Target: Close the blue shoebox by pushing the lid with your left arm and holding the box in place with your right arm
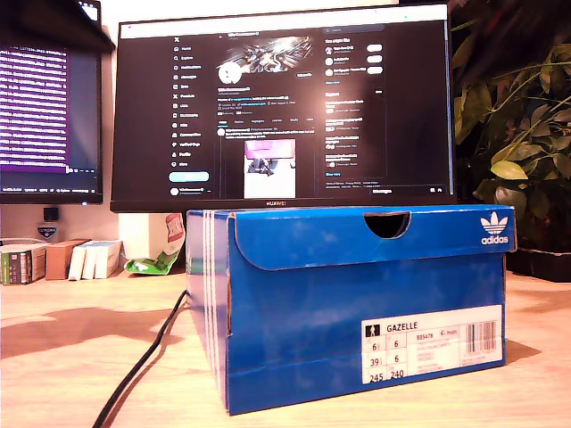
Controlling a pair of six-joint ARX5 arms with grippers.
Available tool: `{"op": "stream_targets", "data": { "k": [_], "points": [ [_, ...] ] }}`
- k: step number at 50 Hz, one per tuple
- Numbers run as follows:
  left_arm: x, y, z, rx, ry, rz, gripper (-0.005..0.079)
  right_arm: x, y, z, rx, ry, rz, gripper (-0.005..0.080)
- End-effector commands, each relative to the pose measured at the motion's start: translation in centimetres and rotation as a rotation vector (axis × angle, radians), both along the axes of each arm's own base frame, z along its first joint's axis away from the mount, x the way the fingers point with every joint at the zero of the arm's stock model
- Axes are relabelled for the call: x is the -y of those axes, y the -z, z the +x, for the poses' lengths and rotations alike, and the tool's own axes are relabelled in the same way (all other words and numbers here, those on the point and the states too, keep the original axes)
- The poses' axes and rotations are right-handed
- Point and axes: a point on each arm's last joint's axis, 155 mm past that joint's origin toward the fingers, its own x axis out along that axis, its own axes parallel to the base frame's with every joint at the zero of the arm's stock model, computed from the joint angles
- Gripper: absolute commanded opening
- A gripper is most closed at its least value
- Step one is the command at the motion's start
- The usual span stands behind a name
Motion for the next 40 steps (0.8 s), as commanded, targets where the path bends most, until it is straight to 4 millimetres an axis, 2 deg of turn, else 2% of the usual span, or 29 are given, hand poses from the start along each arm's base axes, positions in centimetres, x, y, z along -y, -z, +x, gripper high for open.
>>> {"op": "stream_targets", "data": {
  "k": [1, 4, 15, 23, 29, 34, 40],
  "points": [
    [-0.5, -1.4, 0.5, 0.057, -0.02, 0.004, -0.0019, -0.4, 0.2, -0.1, -0.009, 0.005, 0.039, -0.001],
    [-1.1, -1.4, 0.7, 0.066, -0.048, 0.019, -0.0013, 0.1, -0.7, 0.0, 0.004, 0.045, 0.08, -0.001],
    [-3.9, 0.9, 0.6, 0.031, -0.162, 0.171, -0.0013, 3.2, -2.4, 0.3, 0.063, 0.149, 0.077, -0.001],
    [-5.1, -0.7, 0.3, 0.096, -0.21, 0.182, -0.0013, 4.3, -3.8, -0.4, 0.103, 0.175, 0.081, -0.001],
    [-6.7, -0.5, 0.5, 0.083, -0.259, 0.19, -0.0013, 5.2, -4.9, -0.6, 0.142, 0.21, 0.065, -0.001],
    [-7.5, -0.5, 0.5, 0.079, -0.265, 0.189, -0.0013, 6.6, -5.0, -1.0, 0.165, 0.267, 0.041, -0.001],
    [-8.1, -1.4, 0.1, 0.107, -0.277, 0.183, -0.0013, 7.4, -4.5, -2.1, 0.183, 0.295, 0.039, -0.001]
  ]
}}
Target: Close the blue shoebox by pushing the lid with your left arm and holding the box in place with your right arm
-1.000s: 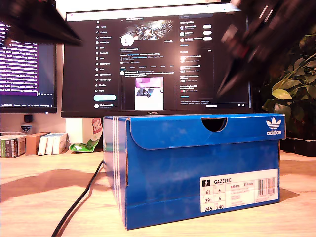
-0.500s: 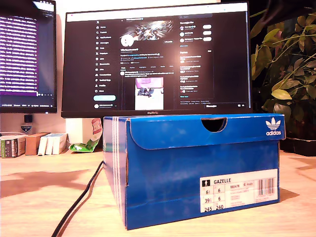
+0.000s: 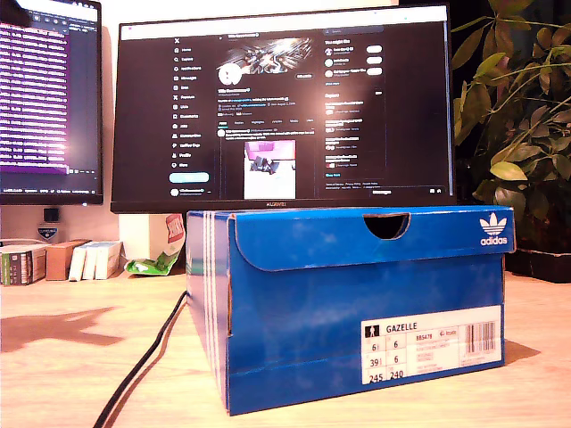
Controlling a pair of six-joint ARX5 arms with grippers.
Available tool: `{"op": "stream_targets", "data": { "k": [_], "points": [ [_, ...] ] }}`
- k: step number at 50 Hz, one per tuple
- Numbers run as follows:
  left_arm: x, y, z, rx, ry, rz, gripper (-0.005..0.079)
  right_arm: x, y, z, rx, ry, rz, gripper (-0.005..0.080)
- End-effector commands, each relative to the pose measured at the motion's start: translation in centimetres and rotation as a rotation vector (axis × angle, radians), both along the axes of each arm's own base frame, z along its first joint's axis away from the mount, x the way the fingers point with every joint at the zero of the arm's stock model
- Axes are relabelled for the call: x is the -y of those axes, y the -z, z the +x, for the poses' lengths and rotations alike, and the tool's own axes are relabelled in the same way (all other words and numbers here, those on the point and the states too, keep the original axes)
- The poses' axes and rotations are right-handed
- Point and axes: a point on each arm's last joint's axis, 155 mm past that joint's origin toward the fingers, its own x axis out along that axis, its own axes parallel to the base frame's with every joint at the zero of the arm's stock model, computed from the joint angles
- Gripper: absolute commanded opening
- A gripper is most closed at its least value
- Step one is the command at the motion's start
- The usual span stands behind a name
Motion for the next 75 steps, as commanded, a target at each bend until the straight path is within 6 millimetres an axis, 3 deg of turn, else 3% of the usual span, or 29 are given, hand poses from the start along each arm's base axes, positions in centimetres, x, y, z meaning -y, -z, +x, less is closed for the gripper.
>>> {"op": "stream_targets", "data": {
  "k": [1, 9, 23, 44, 59, 67, 75],
  "points": [
    [-0.2, -0.7, -0.4, 0.029, -0.002, 0.003, -0.0013, 0.7, 1.7, -0.6, -0.008, 0.024, -0.003, -0.001],
    [-0.9, -0.8, -1.4, 0.049, -0.023, -0.001, -0.0013, 2.2, 2.8, -2.2, 0.015, 0.069, -0.002, -0.001],
    [-1.9, 2.6, -3.6, 0.03, -0.062, -0.009, -0.0013, 3.1, 3.6, -4.9, 0.068, 0.1, -0.004, -0.001],
    [-2.1, 5.6, -5.7, -0.02, -0.08, -0.057, -0.0013, 4.1, 8.3, -9.2, 0.041, 0.141, 0.007, -0.001],
    [-2.1, 5.3, -5.8, -0.004, -0.078, -0.049, -0.0013, 4.4, 9.0, -9.4, 0.008, 0.172, 0.124, -0.0009],
    [-2.2, 5.9, -5.8, -0.011, -0.076, -0.01, -0.0013, 4.5, 11.5, -9.8, -0.087, 0.193, 0.137, -0.0009],
    [-2.2, 7.0, -5.8, -0.017, -0.067, 0.026, -0.0013, 5.6, 11.0, -10.1, -0.052, 0.248, 0.129, -0.0009]
  ]
}}
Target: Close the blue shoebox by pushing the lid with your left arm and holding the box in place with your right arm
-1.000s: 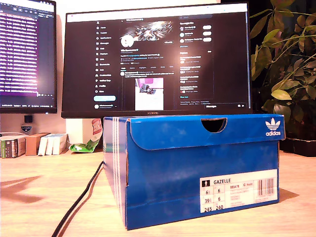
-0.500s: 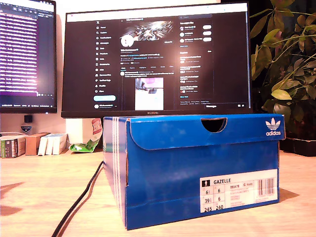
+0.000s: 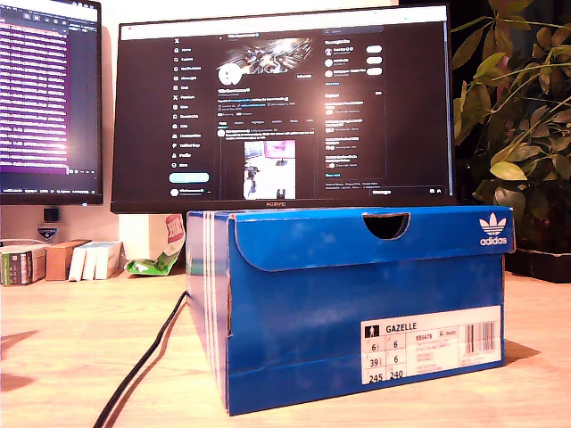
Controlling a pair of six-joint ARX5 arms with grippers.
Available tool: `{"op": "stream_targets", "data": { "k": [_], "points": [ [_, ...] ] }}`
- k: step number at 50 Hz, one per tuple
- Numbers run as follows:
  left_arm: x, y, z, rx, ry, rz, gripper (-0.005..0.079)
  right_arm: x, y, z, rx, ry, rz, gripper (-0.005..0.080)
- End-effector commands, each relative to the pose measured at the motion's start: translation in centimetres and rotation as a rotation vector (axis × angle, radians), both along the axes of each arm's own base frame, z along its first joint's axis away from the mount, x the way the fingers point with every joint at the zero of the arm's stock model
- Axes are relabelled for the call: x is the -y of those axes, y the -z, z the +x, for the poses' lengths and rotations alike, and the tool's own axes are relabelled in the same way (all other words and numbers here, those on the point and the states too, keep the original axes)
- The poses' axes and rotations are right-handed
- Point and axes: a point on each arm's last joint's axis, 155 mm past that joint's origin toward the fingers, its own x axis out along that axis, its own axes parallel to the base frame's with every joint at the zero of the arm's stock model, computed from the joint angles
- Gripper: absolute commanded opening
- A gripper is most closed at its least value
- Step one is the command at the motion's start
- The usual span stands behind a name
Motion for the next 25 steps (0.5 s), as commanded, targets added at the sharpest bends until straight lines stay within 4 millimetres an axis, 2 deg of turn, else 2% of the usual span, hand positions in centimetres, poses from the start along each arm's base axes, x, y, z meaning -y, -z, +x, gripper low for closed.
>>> {"op": "stream_targets", "data": {
  "k": [1, 12, 25],
  "points": [
    [-0.1, 2.1, 0.0, -0.035, -0.003, 0.004, -0.0013, 0.6, 0.0, -0.2, 0.023, 0.031, 0.002, -0.0009],
    [0.1, 3.9, -0.1, -0.042, 0.012, 0.019, -0.0013, 0.8, -0.5, -1.1, 0.091, 0.04, -0.022, -0.0009],
    [0.3, 4.3, -0.6, 0.014, 0.021, 0.018, -0.0011, 0.7, 1.0, -2.1, 0.116, 0.035, -0.051, -0.0009]
  ]
}}
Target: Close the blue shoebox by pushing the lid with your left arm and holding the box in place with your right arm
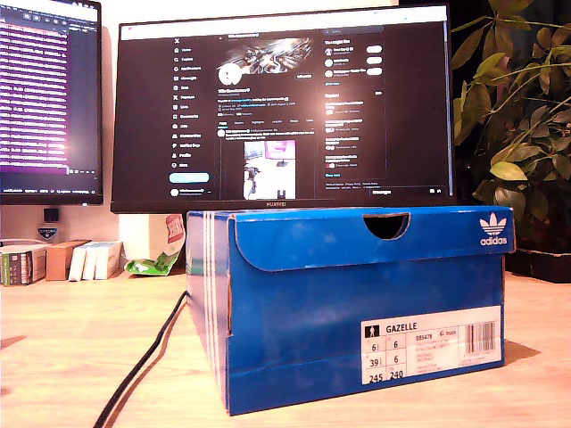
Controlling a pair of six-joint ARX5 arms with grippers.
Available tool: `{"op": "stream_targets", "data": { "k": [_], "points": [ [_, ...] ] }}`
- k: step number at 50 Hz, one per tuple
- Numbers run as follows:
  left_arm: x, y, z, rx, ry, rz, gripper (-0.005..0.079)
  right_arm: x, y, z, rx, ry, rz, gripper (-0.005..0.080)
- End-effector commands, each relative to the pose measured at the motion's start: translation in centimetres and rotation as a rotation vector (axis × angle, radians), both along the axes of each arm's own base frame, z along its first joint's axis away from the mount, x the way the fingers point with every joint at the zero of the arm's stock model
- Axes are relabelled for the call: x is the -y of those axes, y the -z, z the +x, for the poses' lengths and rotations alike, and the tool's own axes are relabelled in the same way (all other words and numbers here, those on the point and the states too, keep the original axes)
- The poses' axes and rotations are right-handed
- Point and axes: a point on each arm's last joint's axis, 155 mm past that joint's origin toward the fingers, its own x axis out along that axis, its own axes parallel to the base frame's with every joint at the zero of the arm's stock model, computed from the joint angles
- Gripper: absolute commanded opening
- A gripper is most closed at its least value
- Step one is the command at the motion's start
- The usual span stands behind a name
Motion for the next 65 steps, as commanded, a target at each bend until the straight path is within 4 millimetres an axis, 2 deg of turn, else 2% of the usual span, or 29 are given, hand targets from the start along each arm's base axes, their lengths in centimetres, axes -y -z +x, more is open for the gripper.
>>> {"op": "stream_targets", "data": {
  "k": [1, 14, 29, 35, 52, 65],
  "points": [
    [0.0, 1.0, -0.1, 0.0, 0.002, 0.003, -0.0011, 0.2, 1.0, -0.1, -0.006, 0.008, -0.021, -0.0009],
    [-0.3, 2.0, -0.9, 0.047, -0.016, 0.007, -0.0011, 0.2, 3.5, -0.6, -0.011, 0.005, -0.021, -0.0009],
    [-1.6, 3.2, -1.5, 0.086, -0.101, -0.041, -0.0011, 0.1, 5.0, -1.3, -0.027, 0.003, -0.018, -0.0009],
    [-2.0, 4.2, -1.7, 0.081, -0.128, -0.061, -0.0011, 0.1, 6.4, -1.6, -0.08, 0.003, -0.016, -0.0009],
    [-4.0, 5.0, -1.6, 0.077, -0.237, -0.044, -0.0011, 0.1, 9.8, -1.9, -0.145, 0.003, -0.017, -0.0009],
    [-4.8, 8.1, -1.2, 0.012, -0.289, -0.082, -0.0011, 1.2, 10.5, -2.3, -0.156, 0.066, -0.025, -0.0009]
  ]
}}
